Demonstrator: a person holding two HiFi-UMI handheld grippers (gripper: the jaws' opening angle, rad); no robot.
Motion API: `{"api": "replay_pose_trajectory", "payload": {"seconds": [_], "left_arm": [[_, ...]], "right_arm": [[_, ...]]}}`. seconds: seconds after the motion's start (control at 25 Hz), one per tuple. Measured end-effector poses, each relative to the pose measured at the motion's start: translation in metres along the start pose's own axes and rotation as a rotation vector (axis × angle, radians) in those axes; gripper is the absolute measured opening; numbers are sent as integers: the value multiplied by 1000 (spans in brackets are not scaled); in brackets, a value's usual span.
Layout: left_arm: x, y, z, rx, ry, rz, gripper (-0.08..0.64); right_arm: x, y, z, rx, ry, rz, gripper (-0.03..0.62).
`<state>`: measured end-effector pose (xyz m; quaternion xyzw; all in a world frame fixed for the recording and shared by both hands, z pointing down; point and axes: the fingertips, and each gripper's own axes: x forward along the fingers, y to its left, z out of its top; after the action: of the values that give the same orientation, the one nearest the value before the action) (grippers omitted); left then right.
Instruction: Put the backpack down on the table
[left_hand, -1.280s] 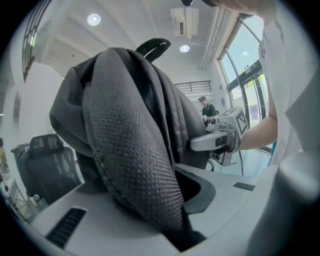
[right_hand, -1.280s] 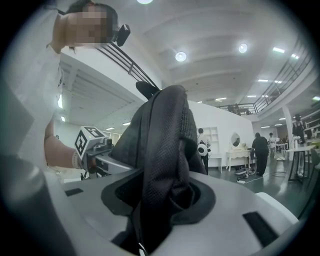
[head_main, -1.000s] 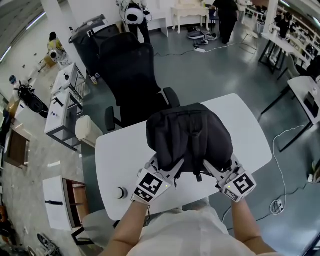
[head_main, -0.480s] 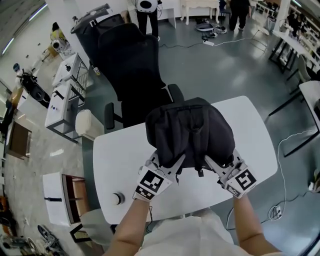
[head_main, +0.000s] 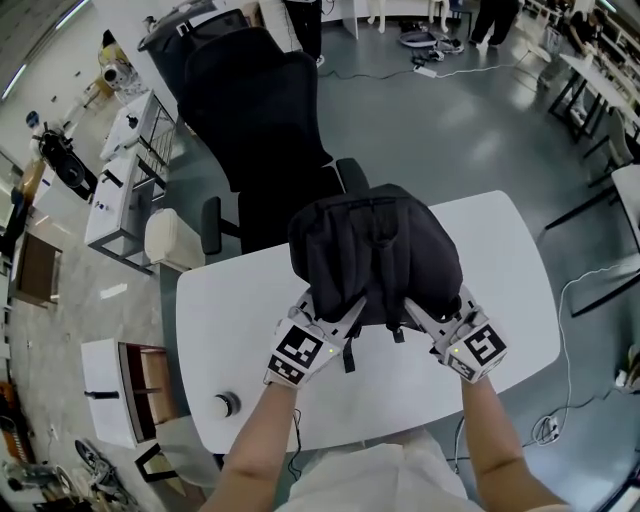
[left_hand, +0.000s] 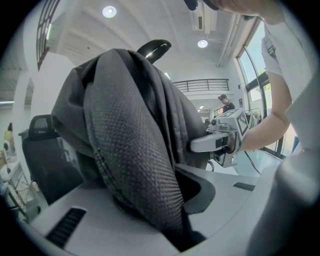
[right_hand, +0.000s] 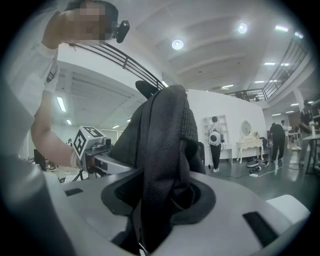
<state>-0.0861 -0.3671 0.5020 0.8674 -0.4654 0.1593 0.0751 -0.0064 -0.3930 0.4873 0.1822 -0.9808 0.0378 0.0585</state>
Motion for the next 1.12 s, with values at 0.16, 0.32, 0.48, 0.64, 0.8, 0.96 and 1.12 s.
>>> {"api": "replay_pose_trajectory", "payload": {"seconds": [0.16,0.32,0.48,0.64,0.8,0.96,1.12], "left_arm": [[16,14,-20,-23,38,10,89],[32,29,-23,-28,32,24,89],[46,42,-32,-34,21,31,89],[58,49,-34,-32,19,38,89],[68,51,-37,-30,22,41,91],[72,50,-45,-47,25,44,91],[76,49,-54,-54,34,33,94]], "right_arm": [[14,-15,-14,19,17,4,169],[28,-31,-25,31,22,15,169],[42,-45,-36,32,25,15,172],[48,-57,-45,43,25,7,172],[47,-65,-53,60,21,-1,173],[48,-68,-62,73,21,-1,175],[47,-69,-73,82,19,1,175]]}}
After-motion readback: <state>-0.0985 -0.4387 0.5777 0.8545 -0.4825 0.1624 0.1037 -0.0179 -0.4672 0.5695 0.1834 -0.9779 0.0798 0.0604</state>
